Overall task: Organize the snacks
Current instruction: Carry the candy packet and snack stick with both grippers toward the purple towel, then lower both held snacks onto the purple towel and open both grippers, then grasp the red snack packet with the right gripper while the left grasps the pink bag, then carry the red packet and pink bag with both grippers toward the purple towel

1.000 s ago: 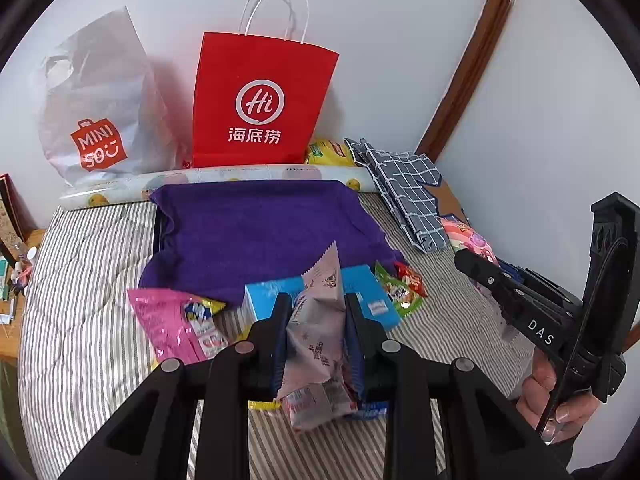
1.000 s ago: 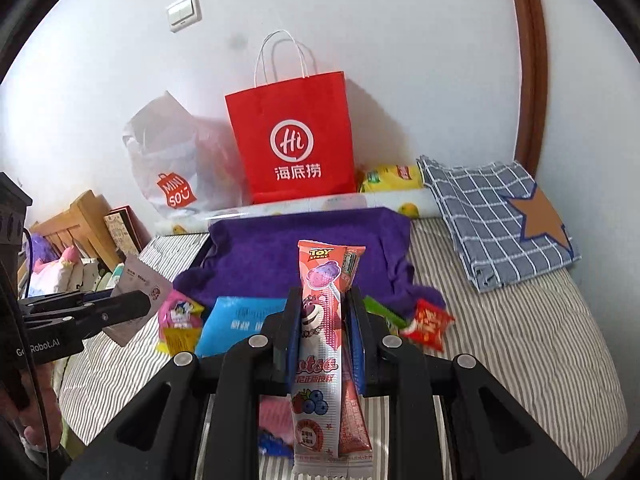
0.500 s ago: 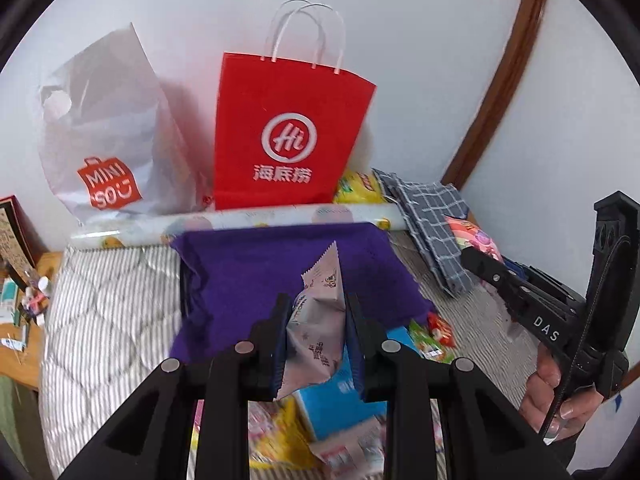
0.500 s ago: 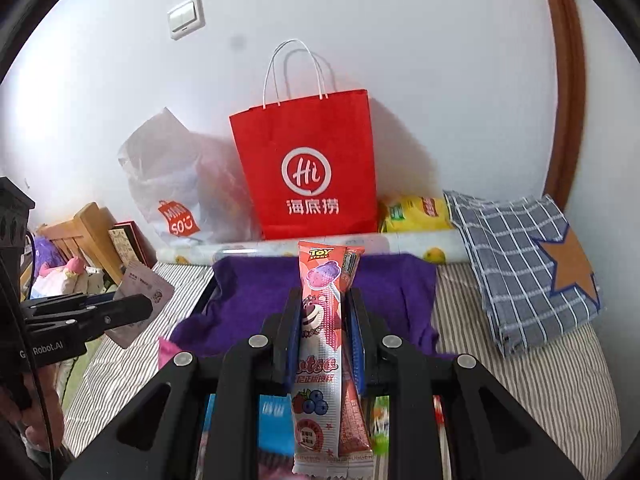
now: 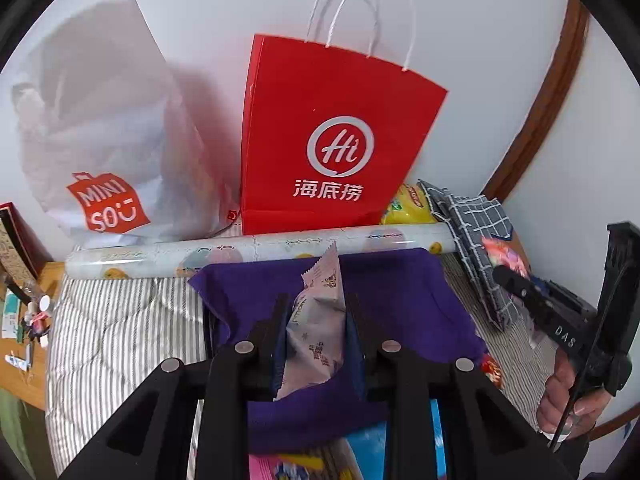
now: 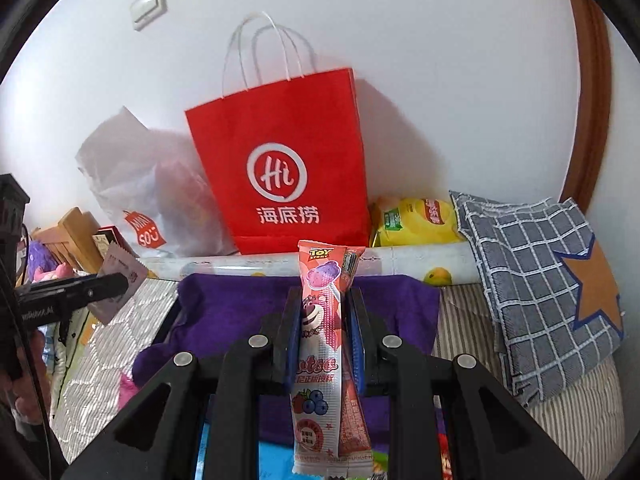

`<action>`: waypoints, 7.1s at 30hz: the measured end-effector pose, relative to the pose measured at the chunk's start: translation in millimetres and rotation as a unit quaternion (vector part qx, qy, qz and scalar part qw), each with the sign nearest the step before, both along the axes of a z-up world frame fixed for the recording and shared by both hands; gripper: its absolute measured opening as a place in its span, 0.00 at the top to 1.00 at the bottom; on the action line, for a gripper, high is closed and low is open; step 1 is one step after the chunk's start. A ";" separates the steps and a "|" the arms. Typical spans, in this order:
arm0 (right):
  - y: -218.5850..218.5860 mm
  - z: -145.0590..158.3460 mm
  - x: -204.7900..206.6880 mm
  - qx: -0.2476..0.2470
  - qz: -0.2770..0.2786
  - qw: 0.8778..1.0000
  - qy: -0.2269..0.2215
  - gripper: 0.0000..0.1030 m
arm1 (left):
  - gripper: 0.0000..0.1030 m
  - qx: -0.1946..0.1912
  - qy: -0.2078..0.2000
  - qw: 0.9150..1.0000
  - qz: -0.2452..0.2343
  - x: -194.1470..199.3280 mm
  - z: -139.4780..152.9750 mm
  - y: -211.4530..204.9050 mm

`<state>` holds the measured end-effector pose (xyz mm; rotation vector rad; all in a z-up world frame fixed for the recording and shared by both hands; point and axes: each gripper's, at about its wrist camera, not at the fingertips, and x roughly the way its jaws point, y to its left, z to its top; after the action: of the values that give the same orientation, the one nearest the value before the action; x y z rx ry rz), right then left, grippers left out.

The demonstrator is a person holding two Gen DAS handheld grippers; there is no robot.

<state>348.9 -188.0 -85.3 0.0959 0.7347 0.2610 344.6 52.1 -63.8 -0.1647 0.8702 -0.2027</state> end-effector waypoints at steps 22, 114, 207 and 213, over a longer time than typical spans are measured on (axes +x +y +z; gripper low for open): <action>1.2 -98.2 52.0 -0.014 -0.004 0.991 0.134 0.79 | 0.76 0.011 0.110 0.994 0.023 63.1 -105.1 15.5; -53.4 -79.7 -177.5 -0.024 -0.084 0.989 0.118 0.60 | 0.22 -0.031 0.111 0.992 0.047 -102.9 -112.7 32.8; -16.0 44.1 -227.9 0.010 -0.042 0.999 -0.020 0.58 | 0.35 -0.092 -0.012 0.995 -0.035 -190.3 14.4 -24.9; -13.7 45.2 -206.4 0.009 -0.035 0.999 -0.022 0.58 | 0.35 -0.086 -0.011 0.996 -0.037 -172.3 18.6 -30.2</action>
<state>142.5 -201.6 -40.1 0.1330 0.6842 0.2026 172.3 21.9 -45.2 -0.2906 0.8372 -0.3486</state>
